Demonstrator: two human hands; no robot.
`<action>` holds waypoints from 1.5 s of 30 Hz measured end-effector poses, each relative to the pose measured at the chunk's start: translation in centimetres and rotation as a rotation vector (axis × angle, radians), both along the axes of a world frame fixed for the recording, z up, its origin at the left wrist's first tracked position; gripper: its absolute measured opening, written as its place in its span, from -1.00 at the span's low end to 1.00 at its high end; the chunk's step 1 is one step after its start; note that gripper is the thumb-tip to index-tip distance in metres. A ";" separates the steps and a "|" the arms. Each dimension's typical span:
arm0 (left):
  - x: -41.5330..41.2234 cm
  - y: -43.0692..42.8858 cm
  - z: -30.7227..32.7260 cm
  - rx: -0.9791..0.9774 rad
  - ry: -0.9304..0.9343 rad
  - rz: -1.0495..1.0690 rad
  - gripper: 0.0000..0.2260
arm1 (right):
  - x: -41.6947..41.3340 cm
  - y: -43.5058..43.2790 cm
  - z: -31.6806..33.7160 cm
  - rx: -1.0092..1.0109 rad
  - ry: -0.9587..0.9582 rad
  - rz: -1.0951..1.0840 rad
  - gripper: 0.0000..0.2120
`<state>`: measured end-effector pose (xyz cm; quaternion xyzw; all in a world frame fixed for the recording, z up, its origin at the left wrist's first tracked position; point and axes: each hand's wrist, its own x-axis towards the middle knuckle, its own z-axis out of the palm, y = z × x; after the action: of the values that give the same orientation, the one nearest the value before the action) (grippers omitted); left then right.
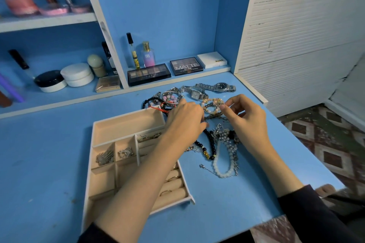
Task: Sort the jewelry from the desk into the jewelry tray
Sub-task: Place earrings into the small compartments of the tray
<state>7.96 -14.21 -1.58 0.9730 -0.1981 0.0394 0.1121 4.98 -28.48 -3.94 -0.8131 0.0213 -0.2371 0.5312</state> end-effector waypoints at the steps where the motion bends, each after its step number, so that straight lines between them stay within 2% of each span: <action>1: 0.0 -0.1 0.0 0.011 -0.001 0.002 -0.75 | 0.0 0.0 0.0 0.000 -0.004 -0.002 -0.87; 6: 0.6 -0.8 -0.4 -0.018 0.031 0.036 -0.73 | -0.1 0.0 0.0 -0.001 -0.010 -0.011 -0.88; 15: 1.5 -1.8 -0.5 -0.077 0.182 0.114 -0.86 | -0.1 0.0 -0.1 -0.013 -0.028 -0.012 -0.87; 21: 1.2 -1.8 0.0 -0.130 0.145 0.085 -0.95 | -0.1 -0.1 -0.2 -0.016 -0.028 -0.019 -0.87; 25: 0.4 -1.2 0.1 -0.241 0.146 0.055 -0.87 | -0.1 -0.1 -0.2 -0.028 -0.024 -0.028 -0.88; 29: -0.7 0.9 1.0 -0.406 0.107 0.069 -0.94 | -0.3 0.0 -0.2 -0.040 -0.011 -0.007 -0.88; 32: -1.7 3.6 2.3 -0.477 0.077 0.104 -0.91 | -0.3 0.3 0.0 -0.045 -0.003 0.029 -0.90; 38: -4.0 10.4 3.0 -0.634 0.006 0.270 -0.90 | -0.9 3.1 0.5 -0.014 -0.024 0.133 -0.91; 41: -4.9 12.7 2.7 -0.636 0.033 0.306 -0.87 | -1.4 5.5 1.1 -0.024 -0.039 0.207 -0.89; 45: -5.7 14.2 2.0 -0.541 0.077 0.318 -0.92 | -1.8 8.2 2.1 -0.047 -0.063 0.294 -0.88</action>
<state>2.30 -0.01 0.39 0.9274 -0.0213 0.0709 0.3668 3.17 -20.26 -1.88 -0.8119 -0.1200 -0.1826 0.5414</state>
